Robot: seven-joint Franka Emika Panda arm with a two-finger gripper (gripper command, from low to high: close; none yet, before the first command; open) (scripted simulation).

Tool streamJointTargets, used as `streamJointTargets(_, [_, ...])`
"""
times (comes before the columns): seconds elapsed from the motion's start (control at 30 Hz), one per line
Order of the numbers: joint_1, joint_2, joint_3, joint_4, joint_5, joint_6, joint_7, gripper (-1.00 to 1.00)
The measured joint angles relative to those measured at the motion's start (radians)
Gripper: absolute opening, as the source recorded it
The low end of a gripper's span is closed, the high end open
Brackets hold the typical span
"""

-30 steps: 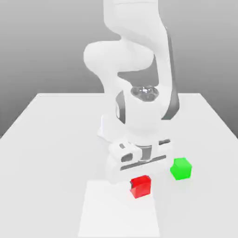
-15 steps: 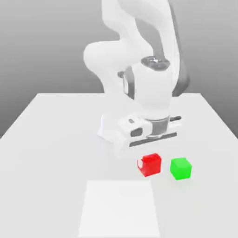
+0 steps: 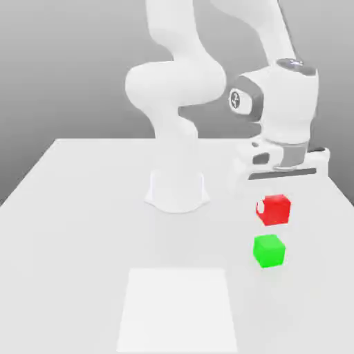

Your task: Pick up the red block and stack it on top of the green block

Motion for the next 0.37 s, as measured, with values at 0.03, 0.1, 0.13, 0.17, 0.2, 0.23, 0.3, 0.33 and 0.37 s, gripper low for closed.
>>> streamJointTargets(0.03, [-0.019,0.024,0.01,0.001,-0.037,0.019,0.026,-1.0])
streamJointTargets(0.1, [-0.048,0.073,0.019,0.004,-0.106,0.058,0.075,-1.0])
streamJointTargets(0.13, [-0.062,0.096,0.025,0.005,-0.136,0.078,0.096,-1.0])
streamJointTargets(0.17, [-0.07,0.119,0.025,0.006,-0.162,0.099,0.114,-1.0])
streamJointTargets(0.2, [-0.074,0.141,0.025,0.007,-0.182,0.12,0.128,-1.0])
streamJointTargets(0.23, [-0.076,0.162,0.023,0.007,-0.193,0.143,0.135,-1.0])
streamJointTargets(0.3, [-0.07,0.199,0.023,0.006,-0.179,0.189,0.126,-1.0])
streamJointTargets(0.33, [-0.074,0.214,0.033,0.006,-0.151,0.211,0.106,1.0])
streamJointTargets(0.37, [-0.07,0.214,0.033,0.006,-0.151,0.211,0.106,1.0])
